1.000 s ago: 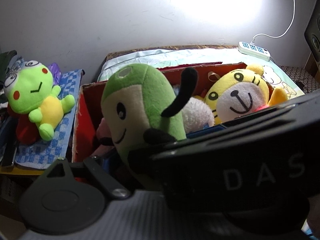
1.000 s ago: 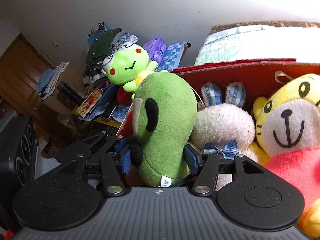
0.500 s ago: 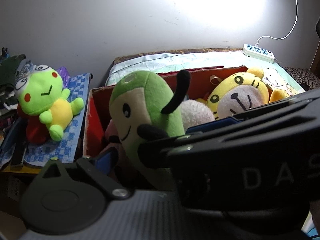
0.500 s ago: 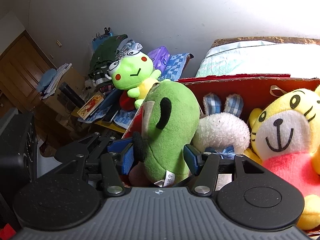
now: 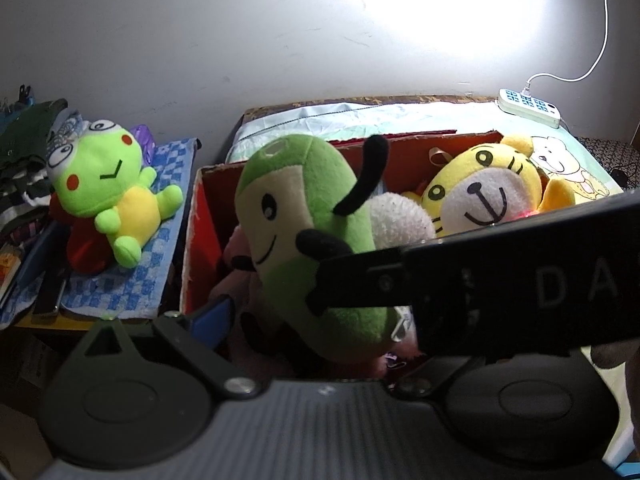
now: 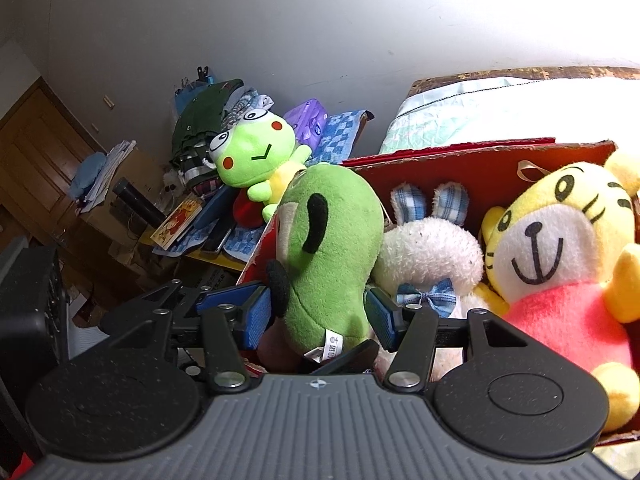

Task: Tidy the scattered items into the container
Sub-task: 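Lower the green plush into the red box with the right gripper, then open the right gripper and release the green plush in the box, then move both grippers over the bed toward the pale pink bunny plush, then lower the open right gripper around the pink bunny's body and close it, then lift the pink bunny off the sheet with the right gripper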

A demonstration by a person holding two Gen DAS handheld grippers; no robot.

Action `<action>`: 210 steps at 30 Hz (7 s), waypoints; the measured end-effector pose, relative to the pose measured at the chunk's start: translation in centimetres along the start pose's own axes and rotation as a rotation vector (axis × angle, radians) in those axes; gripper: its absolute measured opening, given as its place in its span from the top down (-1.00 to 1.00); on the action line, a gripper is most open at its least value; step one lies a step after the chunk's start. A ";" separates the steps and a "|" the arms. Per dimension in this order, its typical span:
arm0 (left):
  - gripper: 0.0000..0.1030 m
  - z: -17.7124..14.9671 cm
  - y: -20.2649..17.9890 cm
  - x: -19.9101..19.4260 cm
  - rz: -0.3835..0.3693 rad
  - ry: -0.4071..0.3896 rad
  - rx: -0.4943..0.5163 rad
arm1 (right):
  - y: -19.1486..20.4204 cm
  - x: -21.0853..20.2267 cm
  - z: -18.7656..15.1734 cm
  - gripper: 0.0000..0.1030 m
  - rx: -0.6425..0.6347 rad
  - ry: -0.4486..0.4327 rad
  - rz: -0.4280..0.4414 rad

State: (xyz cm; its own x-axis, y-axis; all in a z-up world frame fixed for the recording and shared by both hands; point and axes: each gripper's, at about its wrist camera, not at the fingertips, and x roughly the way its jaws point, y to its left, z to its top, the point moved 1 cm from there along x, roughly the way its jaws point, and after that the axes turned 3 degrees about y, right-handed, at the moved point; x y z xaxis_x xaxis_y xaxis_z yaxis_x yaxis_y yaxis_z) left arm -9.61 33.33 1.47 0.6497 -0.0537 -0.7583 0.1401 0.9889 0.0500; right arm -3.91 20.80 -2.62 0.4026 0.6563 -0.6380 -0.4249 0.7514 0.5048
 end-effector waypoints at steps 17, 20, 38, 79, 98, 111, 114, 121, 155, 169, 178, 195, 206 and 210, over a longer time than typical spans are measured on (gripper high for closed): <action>-0.92 -1.3 0.1 -2.7 -0.006 -0.038 0.005 | 1.2 -2.1 -2.5 -0.04 0.047 -0.069 -0.079; -0.92 -1.7 -0.1 -3.4 -0.006 -0.047 0.013 | 1.8 -2.6 -3.1 -0.02 0.044 -0.085 -0.085; -0.92 -5.2 -2.0 -4.7 -0.074 -0.013 0.051 | 3.0 -4.7 -8.1 0.01 0.101 -0.144 -0.142; -0.92 -2.9 -20.1 2.9 -0.295 0.189 0.304 | -12.5 -12.5 -11.0 0.15 0.347 -0.148 -0.349; -0.92 -2.5 -25.6 5.1 -0.297 0.273 0.286 | -17.6 -14.2 -11.0 0.15 0.330 -0.038 -0.313; -0.92 -0.6 -30.5 7.0 -0.253 0.281 0.243 | -22.8 -16.6 -10.5 0.15 0.319 -0.006 -0.289; -0.93 -0.2 -31.4 7.4 -0.233 0.278 0.231 | -24.1 -17.0 -10.3 0.14 0.317 -0.002 -0.275; -0.93 0.3 -32.7 8.5 -0.192 0.299 0.200 | -26.8 -17.0 -9.9 0.15 0.330 0.025 -0.245; -0.87 4.5 -29.5 14.4 -0.112 0.253 0.094 | -30.8 -9.0 -2.0 0.15 0.265 0.119 -0.127; -0.74 4.8 -29.9 16.2 -0.121 0.272 0.110 | -31.5 -7.7 -1.6 0.50 0.264 0.151 -0.031; -0.70 4.0 -30.4 14.5 -0.181 0.274 0.122 | -30.7 -9.3 -2.6 0.52 0.258 0.142 -0.058; -0.70 -1.6 -33.2 8.8 -0.320 0.282 0.312 | -28.2 -13.3 -9.2 0.52 0.303 0.168 -0.120; -0.70 -3.7 -34.1 6.3 -0.375 0.255 0.404 | -26.8 -15.5 -12.4 0.52 0.336 0.166 -0.152; -0.70 -4.3 -34.7 5.4 -0.409 0.249 0.431 | -27.5 -16.6 -13.6 0.50 0.389 0.151 -0.166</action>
State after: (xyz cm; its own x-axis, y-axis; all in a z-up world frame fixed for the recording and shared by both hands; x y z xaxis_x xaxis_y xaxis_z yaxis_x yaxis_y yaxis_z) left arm -14.18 -0.67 -7.21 0.2948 -0.3296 -0.8969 0.6611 0.7480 -0.0576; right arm -10.00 -11.69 -13.81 0.3047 0.5295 -0.7917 -0.0168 0.8341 0.5514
